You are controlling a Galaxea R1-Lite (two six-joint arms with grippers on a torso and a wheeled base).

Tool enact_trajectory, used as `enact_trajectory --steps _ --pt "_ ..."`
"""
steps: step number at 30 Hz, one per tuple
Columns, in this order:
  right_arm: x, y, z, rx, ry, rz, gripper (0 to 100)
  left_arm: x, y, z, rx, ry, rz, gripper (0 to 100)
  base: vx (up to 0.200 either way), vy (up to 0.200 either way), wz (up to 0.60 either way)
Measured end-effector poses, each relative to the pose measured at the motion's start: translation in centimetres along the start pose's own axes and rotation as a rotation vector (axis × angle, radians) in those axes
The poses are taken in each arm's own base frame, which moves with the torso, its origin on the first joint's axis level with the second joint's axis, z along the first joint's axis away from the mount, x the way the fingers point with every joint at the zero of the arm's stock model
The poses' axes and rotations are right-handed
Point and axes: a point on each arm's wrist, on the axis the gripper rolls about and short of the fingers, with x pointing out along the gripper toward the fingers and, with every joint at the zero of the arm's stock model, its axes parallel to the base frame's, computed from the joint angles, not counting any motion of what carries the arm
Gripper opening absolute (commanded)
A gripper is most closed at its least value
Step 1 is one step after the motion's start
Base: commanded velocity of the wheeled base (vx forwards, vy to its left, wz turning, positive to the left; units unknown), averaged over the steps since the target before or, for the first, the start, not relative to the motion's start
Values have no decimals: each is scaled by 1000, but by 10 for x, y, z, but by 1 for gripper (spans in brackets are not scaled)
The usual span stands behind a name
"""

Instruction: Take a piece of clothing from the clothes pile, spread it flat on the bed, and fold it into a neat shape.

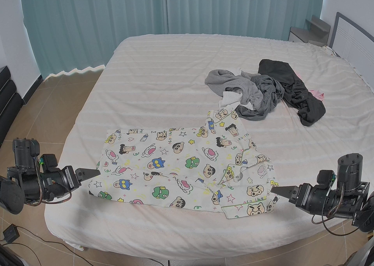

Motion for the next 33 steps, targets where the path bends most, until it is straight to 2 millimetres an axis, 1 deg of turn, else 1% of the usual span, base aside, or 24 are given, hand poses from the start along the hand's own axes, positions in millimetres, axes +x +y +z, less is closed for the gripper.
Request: enact_trajectory --steps 3,14,19,26,29,33 --pt "-2 0 0 8 -4 5 100 -1 0 1 -33 -3 -12 100 200 0 0" --pt "-4 1 -1 8 -3 18 100 0 -2 6 -12 -21 -12 100 200 0 0" --pt "-4 1 -1 8 7 25 100 1 -2 6 23 -18 -11 100 0 0 0" --pt "-3 2 -1 8 14 33 100 7 3 6 122 2 1 100 0 0 0" --pt "-3 2 -1 7 22 38 100 11 10 7 224 12 21 100 0 0 0" --pt "-2 2 -3 7 32 40 100 17 27 12 376 35 63 100 0 0 0"
